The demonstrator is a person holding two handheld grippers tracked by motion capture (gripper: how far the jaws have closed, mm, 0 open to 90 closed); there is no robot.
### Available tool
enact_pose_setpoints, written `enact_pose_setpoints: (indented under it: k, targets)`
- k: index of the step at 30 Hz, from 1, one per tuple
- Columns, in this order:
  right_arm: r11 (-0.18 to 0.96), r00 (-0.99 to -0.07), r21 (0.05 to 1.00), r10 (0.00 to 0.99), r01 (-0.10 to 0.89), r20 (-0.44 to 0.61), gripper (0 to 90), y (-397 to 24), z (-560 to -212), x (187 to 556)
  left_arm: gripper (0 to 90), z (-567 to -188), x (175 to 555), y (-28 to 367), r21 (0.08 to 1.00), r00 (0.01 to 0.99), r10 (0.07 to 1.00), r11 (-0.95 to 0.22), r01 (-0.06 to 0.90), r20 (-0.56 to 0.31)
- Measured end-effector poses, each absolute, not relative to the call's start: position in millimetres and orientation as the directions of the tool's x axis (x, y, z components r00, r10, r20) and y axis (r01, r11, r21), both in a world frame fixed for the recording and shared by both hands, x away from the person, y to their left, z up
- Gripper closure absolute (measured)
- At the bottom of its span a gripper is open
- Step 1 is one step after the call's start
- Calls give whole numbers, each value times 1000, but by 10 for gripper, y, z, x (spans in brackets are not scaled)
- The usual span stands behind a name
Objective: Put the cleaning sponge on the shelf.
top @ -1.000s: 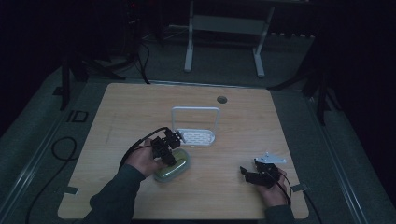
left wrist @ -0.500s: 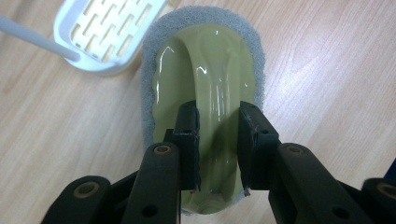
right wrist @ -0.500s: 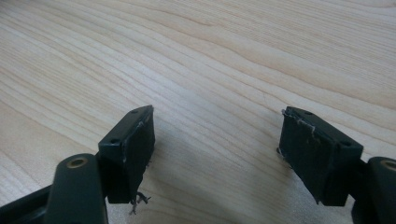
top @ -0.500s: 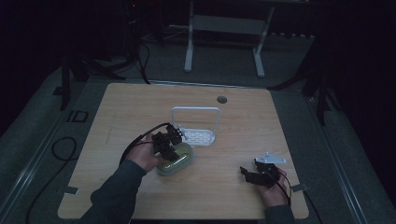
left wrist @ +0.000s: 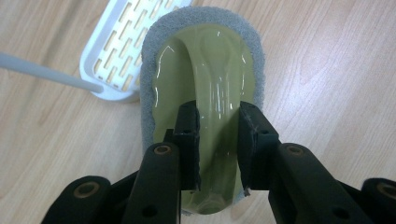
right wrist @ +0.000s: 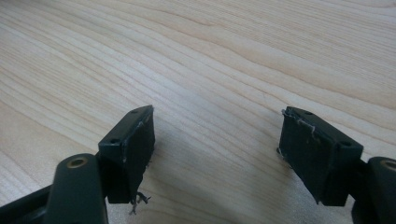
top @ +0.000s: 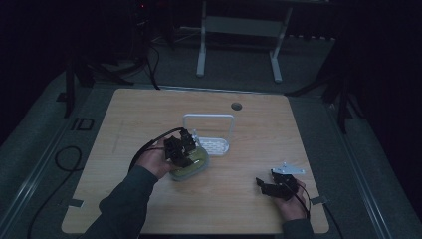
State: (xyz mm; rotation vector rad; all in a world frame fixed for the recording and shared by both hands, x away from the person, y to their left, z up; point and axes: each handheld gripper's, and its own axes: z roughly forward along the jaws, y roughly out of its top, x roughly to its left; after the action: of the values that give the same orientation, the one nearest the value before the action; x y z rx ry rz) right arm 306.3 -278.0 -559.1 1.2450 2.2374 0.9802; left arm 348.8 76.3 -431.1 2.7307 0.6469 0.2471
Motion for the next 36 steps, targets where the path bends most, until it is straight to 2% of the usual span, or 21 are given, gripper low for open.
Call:
enact_pose_setpoints:
  k: [15, 36]
  targets:
    - [358, -525, 737, 851, 573, -6, 261, -2779, -5591, 3063, 719, -4242, 3517, 746, 369, 904, 395, -874, 316, 164]
    - [359, -525, 738, 851, 572, -6, 261, -2780, -5591, 3063, 719, -4169, 3619, 621, 322, 920, 326, -914, 247, 218]
